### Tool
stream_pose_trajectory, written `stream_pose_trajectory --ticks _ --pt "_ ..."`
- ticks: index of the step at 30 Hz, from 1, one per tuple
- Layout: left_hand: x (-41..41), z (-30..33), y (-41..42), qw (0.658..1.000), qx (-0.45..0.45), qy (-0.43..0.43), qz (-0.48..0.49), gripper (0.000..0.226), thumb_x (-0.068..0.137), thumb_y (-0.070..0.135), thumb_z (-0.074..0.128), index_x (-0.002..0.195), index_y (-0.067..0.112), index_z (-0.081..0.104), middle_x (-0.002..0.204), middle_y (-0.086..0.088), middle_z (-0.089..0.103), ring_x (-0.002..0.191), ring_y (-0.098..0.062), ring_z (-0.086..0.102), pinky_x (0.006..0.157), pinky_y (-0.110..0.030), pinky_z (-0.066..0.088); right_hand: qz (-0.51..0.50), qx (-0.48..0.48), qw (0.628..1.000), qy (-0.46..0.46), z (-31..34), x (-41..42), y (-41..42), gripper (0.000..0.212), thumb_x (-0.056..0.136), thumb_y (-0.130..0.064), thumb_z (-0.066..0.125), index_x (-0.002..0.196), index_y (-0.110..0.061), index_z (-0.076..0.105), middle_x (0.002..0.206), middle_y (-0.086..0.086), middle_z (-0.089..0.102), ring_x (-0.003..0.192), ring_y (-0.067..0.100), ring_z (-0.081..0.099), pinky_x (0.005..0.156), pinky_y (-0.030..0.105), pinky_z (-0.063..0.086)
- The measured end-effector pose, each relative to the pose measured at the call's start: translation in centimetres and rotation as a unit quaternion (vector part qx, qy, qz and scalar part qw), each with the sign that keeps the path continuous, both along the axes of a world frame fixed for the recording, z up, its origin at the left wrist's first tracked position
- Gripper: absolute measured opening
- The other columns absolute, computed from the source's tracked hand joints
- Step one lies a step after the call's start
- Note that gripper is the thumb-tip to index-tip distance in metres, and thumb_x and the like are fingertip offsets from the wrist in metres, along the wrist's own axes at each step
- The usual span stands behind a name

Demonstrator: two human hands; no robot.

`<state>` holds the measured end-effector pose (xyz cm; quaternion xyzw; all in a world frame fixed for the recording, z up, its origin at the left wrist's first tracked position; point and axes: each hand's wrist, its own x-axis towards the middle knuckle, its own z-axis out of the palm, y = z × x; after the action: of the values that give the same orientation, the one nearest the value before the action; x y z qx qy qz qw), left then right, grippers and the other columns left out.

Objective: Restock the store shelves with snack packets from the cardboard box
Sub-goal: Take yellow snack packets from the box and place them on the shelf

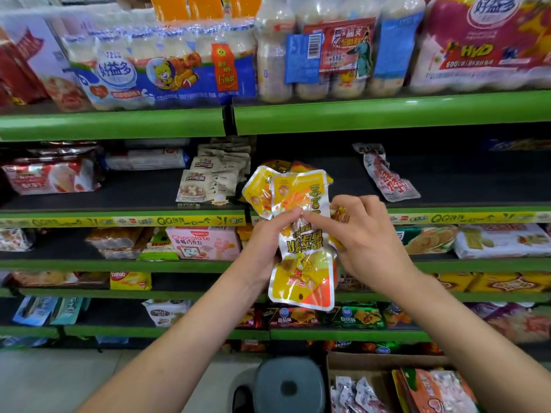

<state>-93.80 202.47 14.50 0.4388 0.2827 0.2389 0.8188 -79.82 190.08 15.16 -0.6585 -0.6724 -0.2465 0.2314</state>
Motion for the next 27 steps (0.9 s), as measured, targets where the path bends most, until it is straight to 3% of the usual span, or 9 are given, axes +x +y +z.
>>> stream_pose_trajectory --ticks 3,5,7,12,16,18,20,23,27 --pt "0.3 -0.1 0.2 0.999 0.005 -0.012 0.030 0.030 0.091 0.016 0.065 0.119 0.004 0.069 0.107 -0.018 0.074 0.093 -0.033 0.074 0.076 -0.043 0.062 0.023 -0.099 0.992 0.080 0.5 0.0 -0.1 0.076 0.076 0.004 0.073 0.143 -0.025 0.052 0.122 0.007 0.050 0.101 0.023 0.043 0.068 0.035 0.048" --pt "0.4 -0.1 0.2 0.999 0.011 -0.012 0.044 0.033 0.093 0.013 0.064 0.124 0.003 0.066 0.116 -0.020 0.072 0.103 -0.038 0.070 0.089 -0.050 0.058 0.048 -0.153 0.972 0.170 0.7 0.4 -0.5 0.080 0.081 0.010 0.063 0.149 -0.028 0.044 0.134 -0.003 0.043 0.118 0.018 0.042 0.088 0.036 0.052" --pt "0.5 -0.2 0.4 0.998 0.008 -0.028 0.059 0.041 0.091 0.013 0.064 0.131 0.003 0.061 0.127 -0.023 0.067 0.115 -0.043 0.065 0.098 -0.056 0.052 0.063 -0.175 0.945 0.270 0.9 0.5 -1.0 0.073 0.088 0.008 0.057 0.147 -0.031 0.044 0.140 -0.017 0.039 0.133 0.006 0.037 0.110 0.029 0.039" --pt "0.7 -0.5 0.2 0.995 -0.007 -0.074 0.072 0.053 0.085 0.017 0.067 0.136 0.006 0.058 0.132 -0.022 0.064 0.120 -0.043 0.062 0.102 -0.061 0.048 0.064 -0.117 0.908 0.397 0.7 -0.9 -0.9 0.046 0.092 -0.039 0.065 0.137 -0.036 0.055 0.140 -0.033 0.041 0.135 -0.006 0.036 0.115 0.034 0.034" --pt "1.1 -0.4 -0.3 0.993 -0.025 -0.090 0.070 0.055 0.085 0.019 0.071 0.137 0.007 0.057 0.134 -0.023 0.062 0.122 -0.043 0.061 0.105 -0.062 0.046 0.024 -0.141 0.907 0.397 0.2 -2.3 0.0 0.104 0.061 -0.076 0.067 0.150 -0.029 0.038 0.137 -0.040 0.021 0.139 -0.003 0.028 0.110 0.025 0.030" --pt "1.0 -0.5 -0.4 0.995 -0.032 -0.078 0.055 0.047 0.087 0.023 0.072 0.131 0.008 0.064 0.128 -0.021 0.067 0.114 -0.038 0.067 0.094 -0.054 0.056 0.020 -0.150 0.899 0.411 -0.3 -2.7 0.3 0.116 0.058 -0.082 0.067 0.154 -0.028 0.031 0.137 -0.043 0.016 0.139 -0.004 0.027 0.109 0.023 0.028" --pt "1.0 -0.4 -0.5 0.995 -0.054 -0.088 0.018 0.037 0.087 0.032 0.071 0.117 0.010 0.074 0.118 -0.016 0.073 0.104 -0.032 0.072 0.079 -0.042 0.061 0.009 -0.147 0.900 0.411 -0.7 -3.0 0.7 0.112 0.062 -0.079 0.069 0.155 -0.030 0.028 0.144 -0.038 0.015 0.138 -0.005 0.028 0.107 0.024 0.030" --pt "1.5 -0.8 -0.1 0.990 -0.095 -0.100 0.026 0.054 0.078 0.045 0.075 0.117 0.007 0.074 0.118 -0.018 0.073 0.103 -0.033 0.073 0.077 -0.042 0.061 -0.002 -0.150 0.885 0.441 -1.1 -3.1 1.3 0.101 0.071 -0.056 0.076 0.155 -0.032 0.025 0.149 -0.033 0.016 0.134 -0.007 0.029 0.106 0.020 0.029" --pt "1.8 -1.2 0.6 0.987 -0.110 -0.119 0.020 0.055 0.085 0.058 0.063 0.110 0.011 0.078 0.119 -0.016 0.073 0.108 -0.031 0.072 0.080 -0.043 0.061 0.022 -0.135 0.854 0.502 -1.7 -2.5 1.7 0.094 0.075 -0.026 0.082 0.153 -0.032 0.029 0.149 -0.028 0.021 0.126 -0.023 0.029 0.093 -0.007 0.023"
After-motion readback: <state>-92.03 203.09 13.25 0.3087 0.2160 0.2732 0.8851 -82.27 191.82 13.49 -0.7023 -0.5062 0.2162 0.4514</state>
